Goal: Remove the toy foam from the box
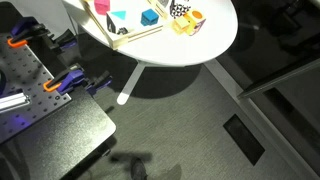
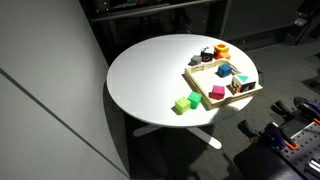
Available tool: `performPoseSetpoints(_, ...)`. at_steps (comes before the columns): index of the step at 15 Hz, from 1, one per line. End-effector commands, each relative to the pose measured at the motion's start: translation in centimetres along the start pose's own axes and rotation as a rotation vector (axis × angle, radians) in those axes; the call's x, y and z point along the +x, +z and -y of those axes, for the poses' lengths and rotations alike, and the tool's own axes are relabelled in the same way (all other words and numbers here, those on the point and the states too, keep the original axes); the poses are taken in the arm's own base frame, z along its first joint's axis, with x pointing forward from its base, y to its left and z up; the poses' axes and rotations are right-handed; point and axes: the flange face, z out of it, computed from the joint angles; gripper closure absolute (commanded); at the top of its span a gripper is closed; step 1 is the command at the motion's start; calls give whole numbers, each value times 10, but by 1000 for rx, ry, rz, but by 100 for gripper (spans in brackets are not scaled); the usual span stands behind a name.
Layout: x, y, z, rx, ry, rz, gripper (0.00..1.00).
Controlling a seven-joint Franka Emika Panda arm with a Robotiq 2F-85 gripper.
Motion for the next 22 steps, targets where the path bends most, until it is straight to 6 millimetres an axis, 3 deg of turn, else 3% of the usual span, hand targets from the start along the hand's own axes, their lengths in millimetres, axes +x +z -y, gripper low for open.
performPoseSetpoints(1,0,-1,0,0,0,1,0)
performPoseSetpoints(9,8,-4,-3,0,22,19,0)
performPoseSetpoints(18,48,-14,-19,-40,95,72,0)
performPoseSetpoints(22,73,-3,-25,-109,103,159,0)
